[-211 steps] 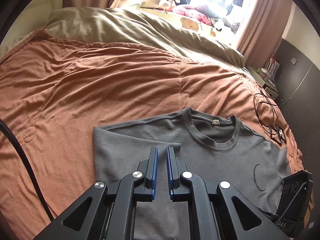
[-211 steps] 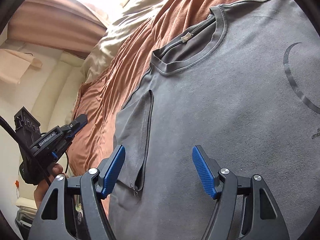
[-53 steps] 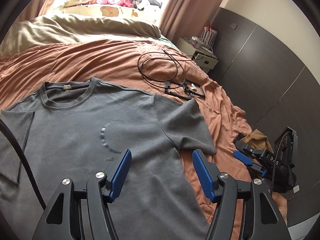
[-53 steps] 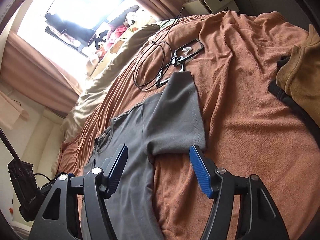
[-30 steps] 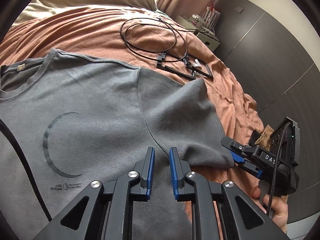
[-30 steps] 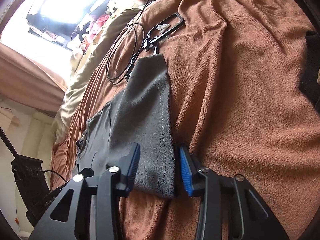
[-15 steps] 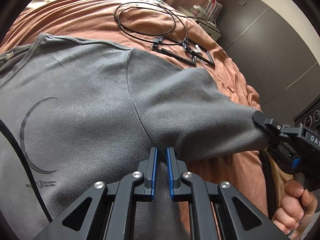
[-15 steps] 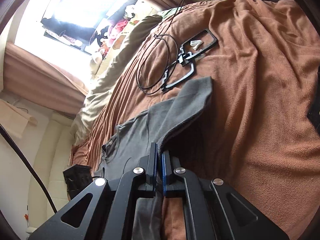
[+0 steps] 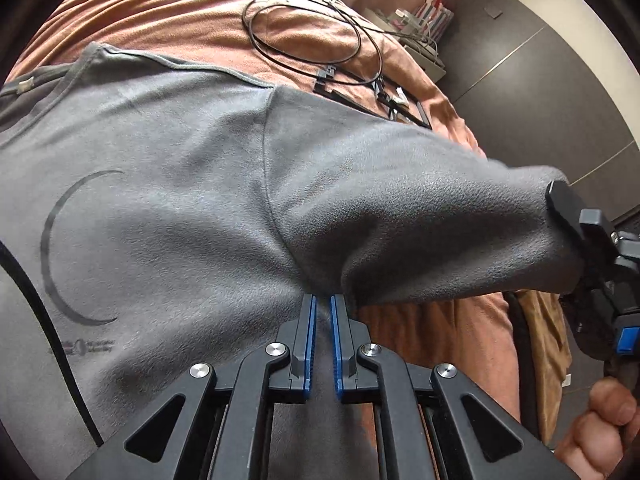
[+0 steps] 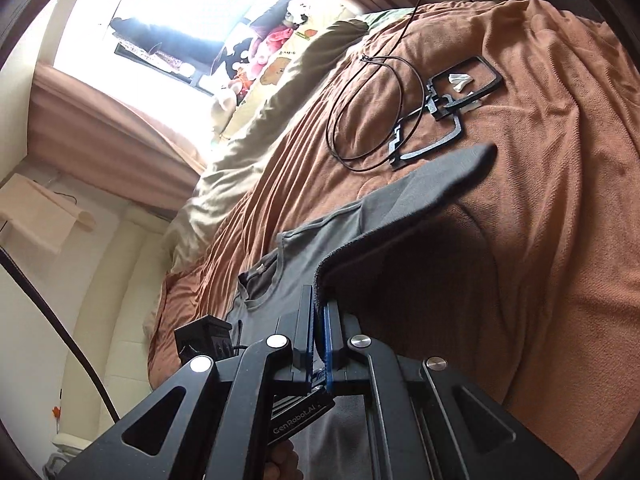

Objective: Fold small clothes
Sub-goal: 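Fold the sleeve side inward over the shirt with the right gripper and release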

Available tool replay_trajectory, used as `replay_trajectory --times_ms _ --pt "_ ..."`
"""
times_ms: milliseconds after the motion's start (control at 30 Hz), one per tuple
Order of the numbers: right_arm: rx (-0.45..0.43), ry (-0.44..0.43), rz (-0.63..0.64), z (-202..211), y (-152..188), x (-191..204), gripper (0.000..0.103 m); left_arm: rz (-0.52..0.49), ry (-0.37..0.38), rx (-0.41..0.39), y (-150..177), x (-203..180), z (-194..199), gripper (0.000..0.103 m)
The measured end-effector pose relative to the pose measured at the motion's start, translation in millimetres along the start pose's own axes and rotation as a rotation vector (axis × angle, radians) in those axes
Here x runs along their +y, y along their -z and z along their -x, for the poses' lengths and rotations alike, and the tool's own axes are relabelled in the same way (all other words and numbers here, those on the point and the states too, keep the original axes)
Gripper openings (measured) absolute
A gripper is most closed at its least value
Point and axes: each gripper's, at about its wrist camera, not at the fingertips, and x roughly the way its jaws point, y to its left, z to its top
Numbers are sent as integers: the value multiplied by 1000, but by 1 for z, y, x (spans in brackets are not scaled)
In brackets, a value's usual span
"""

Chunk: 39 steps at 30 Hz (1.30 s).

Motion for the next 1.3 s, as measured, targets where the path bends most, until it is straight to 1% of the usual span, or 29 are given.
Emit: replay_trajectory --times_ms 200,633,733,833,867,900,933,967,1000,1033,1200,1300 --pt "18 -11 -13 -16 6 5 0 18 -19 -35 0 13 31 7" --pt "72 -11 -75 -53 42 9 0 54 -63 -108 12 45 105 7" --pt "99 -11 -93 -65 51 9 1 59 -71 -122 15 51 120 7" --pt "138 26 -111 -74 56 11 2 64 -85 -138 16 54 132 7" --pt "152 42 -116 -76 58 11 5 64 -91 -138 15 55 135 7" --pt "157 58 -118 -76 58 10 20 64 -93 -136 17 56 137 7" --pt "148 66 -121 -74 57 9 49 65 -95 -135 16 55 139 7" --pt "125 72 -126 -69 57 9 64 64 -95 -136 16 55 141 7" --pt "94 73 -132 -63 55 8 73 60 -93 -137 16 53 143 7" --pt "72 68 -133 -57 53 7 73 54 -92 -138 16 51 143 7" --pt "37 77 -147 -37 45 -6 73 23 -88 -129 14 37 136 7" --pt "5 70 -167 -25 41 -18 73 -1 -79 -111 13 25 125 10"
